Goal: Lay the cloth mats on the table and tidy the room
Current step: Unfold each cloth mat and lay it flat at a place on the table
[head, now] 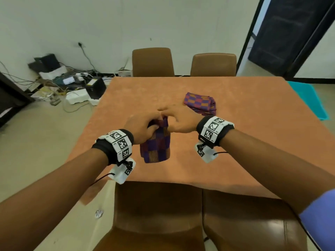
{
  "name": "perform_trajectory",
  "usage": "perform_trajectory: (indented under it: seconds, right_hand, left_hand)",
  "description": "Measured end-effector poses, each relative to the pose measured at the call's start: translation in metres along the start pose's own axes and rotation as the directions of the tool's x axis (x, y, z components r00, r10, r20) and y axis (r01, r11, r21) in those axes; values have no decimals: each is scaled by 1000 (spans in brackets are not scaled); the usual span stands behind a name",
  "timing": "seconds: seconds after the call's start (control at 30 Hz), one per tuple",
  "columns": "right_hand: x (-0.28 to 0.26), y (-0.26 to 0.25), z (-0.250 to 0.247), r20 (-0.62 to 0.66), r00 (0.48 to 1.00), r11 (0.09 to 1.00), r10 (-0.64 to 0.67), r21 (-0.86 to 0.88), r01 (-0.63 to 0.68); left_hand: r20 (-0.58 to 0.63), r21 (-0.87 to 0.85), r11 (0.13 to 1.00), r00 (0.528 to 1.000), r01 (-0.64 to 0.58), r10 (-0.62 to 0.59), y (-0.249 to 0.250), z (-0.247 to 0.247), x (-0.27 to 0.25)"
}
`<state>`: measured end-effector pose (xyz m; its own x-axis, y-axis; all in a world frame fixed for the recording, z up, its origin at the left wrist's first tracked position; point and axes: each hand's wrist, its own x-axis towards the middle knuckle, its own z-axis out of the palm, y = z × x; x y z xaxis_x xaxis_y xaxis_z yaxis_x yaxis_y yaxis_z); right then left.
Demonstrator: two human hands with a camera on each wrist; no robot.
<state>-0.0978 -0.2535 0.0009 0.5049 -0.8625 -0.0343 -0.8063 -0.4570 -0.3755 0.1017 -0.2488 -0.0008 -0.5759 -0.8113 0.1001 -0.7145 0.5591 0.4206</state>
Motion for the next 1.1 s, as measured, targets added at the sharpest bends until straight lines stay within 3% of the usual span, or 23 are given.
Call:
perform_trajectory:
  seconds: [0.2,0.27,0.37,0.47,0.53,0.6,0.67,0.8,0.93,1.03,1.1]
  right_hand:
    - [15,-37,23,140,985,993,100,42,-106]
    - [20,-41,40,228,970,973,86,188,-131]
    - [32,-47,75,237,966,903,99,387,-187]
    - [44,-64,108,166,960,750,224,599,-279]
    - [58,-78,129,124,928,590,352,740,-323]
    - [78,-89,149,60,883,505,465,801,-321]
    - [103,-95,163,-40,837,552,546,769,-323]
    - [151,-105,170,-165,815,780,555,445,-441]
    - [222,-103,151,-168,819,830,548,226,-510]
    - [287,-97,134,-182,816,834,548,190,-518]
    - [317,-94,132,-204,811,834,549,205,-513]
  left_hand:
    - [-36,56,985,986,163,-161,-48,-35,-47]
    - [-76,9,975,973,221,-220,-75,-41,-63]
    - [-72,-75,952,951,296,-301,-117,-44,-87]
    - [-18,-117,938,943,327,-331,-166,-36,-105]
    - [35,-149,924,936,351,-350,-202,-29,-112]
    - [84,-209,908,932,363,-353,-235,-19,-119]
    - [132,-258,894,930,367,-344,-263,-12,-124]
    - [266,-368,813,889,452,-373,-308,13,-131]
    - [310,-483,714,862,506,-401,-343,33,-121]
    - [327,-599,551,806,581,-494,-355,33,-104]
    - [357,-587,535,788,607,-502,-360,36,-99]
